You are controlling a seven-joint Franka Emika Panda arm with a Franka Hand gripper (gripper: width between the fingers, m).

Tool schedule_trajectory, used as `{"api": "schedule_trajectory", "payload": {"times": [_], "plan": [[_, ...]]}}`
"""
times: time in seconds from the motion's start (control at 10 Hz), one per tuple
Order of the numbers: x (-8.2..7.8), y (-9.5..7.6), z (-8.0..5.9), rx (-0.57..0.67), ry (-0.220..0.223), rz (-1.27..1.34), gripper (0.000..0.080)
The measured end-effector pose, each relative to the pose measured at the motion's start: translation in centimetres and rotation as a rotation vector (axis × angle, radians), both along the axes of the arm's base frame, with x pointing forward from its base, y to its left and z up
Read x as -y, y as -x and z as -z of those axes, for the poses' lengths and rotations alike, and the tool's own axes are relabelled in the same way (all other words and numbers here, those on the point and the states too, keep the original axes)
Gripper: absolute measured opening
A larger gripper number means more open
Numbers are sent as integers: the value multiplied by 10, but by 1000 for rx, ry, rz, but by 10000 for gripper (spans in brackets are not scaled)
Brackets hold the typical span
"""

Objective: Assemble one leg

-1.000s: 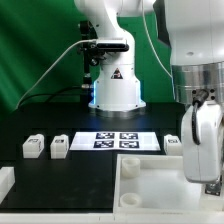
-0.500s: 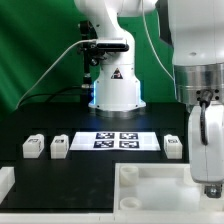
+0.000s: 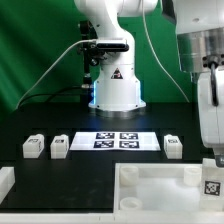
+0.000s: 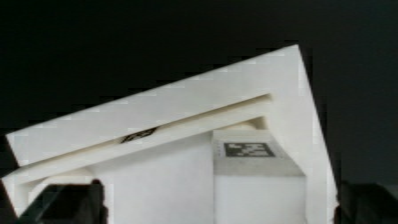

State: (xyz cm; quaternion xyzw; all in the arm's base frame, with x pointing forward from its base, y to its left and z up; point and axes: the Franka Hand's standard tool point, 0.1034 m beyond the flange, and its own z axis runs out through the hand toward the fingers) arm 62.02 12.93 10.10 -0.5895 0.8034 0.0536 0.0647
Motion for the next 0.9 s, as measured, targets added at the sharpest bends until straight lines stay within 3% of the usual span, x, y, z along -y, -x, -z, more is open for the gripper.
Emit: {"api": "schedule_trajectory", "payload": {"times": [0.9], "plan": [[-1,1,1,0,1,-10,648]]}}
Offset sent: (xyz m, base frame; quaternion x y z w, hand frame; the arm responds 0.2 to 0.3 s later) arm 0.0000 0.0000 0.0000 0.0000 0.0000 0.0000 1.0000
